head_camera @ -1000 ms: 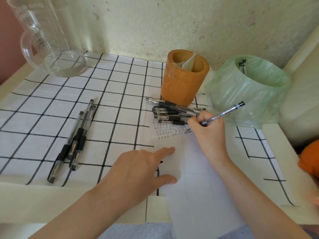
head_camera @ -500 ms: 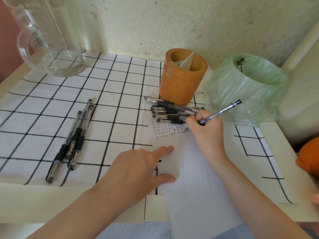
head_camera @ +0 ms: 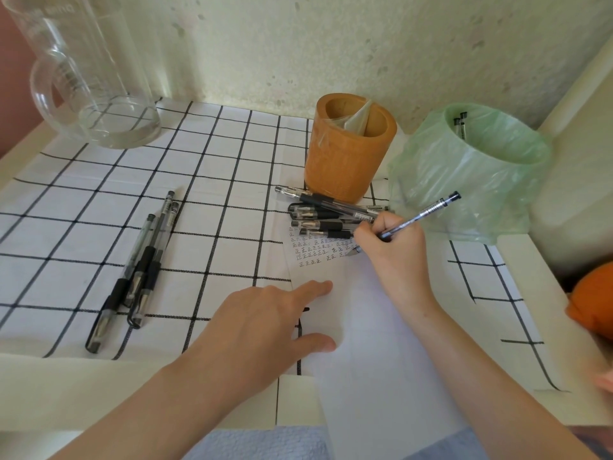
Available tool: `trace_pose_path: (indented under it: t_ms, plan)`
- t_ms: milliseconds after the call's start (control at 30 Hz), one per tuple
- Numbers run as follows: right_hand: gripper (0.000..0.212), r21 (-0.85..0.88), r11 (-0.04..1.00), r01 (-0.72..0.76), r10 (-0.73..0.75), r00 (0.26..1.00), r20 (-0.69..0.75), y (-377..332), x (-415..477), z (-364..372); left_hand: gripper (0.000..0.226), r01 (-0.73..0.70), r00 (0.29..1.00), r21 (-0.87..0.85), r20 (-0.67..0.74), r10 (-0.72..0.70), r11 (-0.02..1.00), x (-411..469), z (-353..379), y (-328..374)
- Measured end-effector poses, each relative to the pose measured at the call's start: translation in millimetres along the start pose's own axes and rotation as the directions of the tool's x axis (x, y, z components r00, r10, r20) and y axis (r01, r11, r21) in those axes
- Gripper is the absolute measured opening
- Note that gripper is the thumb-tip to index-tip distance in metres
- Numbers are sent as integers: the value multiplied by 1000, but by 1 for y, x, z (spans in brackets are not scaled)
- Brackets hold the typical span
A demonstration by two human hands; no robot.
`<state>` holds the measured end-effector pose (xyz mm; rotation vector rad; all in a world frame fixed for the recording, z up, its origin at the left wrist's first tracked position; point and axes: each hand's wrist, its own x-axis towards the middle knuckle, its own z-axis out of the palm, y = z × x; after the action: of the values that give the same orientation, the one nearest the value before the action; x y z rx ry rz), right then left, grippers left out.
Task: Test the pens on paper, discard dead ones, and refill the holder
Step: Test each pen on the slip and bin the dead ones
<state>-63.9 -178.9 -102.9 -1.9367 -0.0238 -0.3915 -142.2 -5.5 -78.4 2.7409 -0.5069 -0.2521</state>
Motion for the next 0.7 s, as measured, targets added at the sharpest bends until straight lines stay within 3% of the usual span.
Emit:
trace_pose_path:
  t_ms: [567, 700]
  plan:
    - [36, -2, 1000, -18, 18, 1000, 17, 1, 0, -2, 63, 2, 1000, 9, 17, -2, 1000, 1, 0, 0]
    - [38, 119, 987, -109, 112, 993, -25, 4, 5, -4, 64, -5, 1000, 19, 18, 4, 1000, 0, 0, 0]
